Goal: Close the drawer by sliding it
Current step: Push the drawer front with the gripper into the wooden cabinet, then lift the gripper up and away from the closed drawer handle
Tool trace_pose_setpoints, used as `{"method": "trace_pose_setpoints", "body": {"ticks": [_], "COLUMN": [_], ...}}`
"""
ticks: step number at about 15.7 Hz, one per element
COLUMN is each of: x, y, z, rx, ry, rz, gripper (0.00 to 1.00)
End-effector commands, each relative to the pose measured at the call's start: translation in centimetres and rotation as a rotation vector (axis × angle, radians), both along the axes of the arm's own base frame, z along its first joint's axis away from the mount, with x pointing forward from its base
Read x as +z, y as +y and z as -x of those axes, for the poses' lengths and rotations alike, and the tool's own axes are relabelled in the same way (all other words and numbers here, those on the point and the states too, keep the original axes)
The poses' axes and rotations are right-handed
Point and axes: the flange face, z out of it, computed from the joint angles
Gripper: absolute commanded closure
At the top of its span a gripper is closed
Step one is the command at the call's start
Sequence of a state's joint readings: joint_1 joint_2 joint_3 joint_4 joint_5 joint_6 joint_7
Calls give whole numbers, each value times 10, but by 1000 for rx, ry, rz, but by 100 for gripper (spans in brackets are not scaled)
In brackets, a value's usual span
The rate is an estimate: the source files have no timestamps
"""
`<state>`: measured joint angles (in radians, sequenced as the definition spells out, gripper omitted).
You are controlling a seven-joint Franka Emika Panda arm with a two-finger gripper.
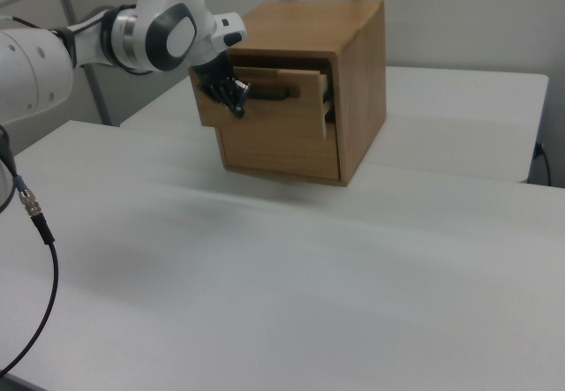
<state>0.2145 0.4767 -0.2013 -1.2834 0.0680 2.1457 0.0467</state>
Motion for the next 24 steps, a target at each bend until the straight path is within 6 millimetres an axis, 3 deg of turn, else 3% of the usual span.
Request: {"method": "trace_pose_setpoints", "body": {"ticks": [1, 7, 15, 19, 24], "x": [-13, -28, -18, 5, 21], "y": [12, 23, 19, 15, 3], "z": [-26, -49, -52, -27, 46], "rx": [-23, -62, -94, -96, -121], "ry": [-137, -273, -353, -267, 78], "rz": [-15, -37, -55, -52, -65], "gripper": [99, 97, 97, 90, 64]}}
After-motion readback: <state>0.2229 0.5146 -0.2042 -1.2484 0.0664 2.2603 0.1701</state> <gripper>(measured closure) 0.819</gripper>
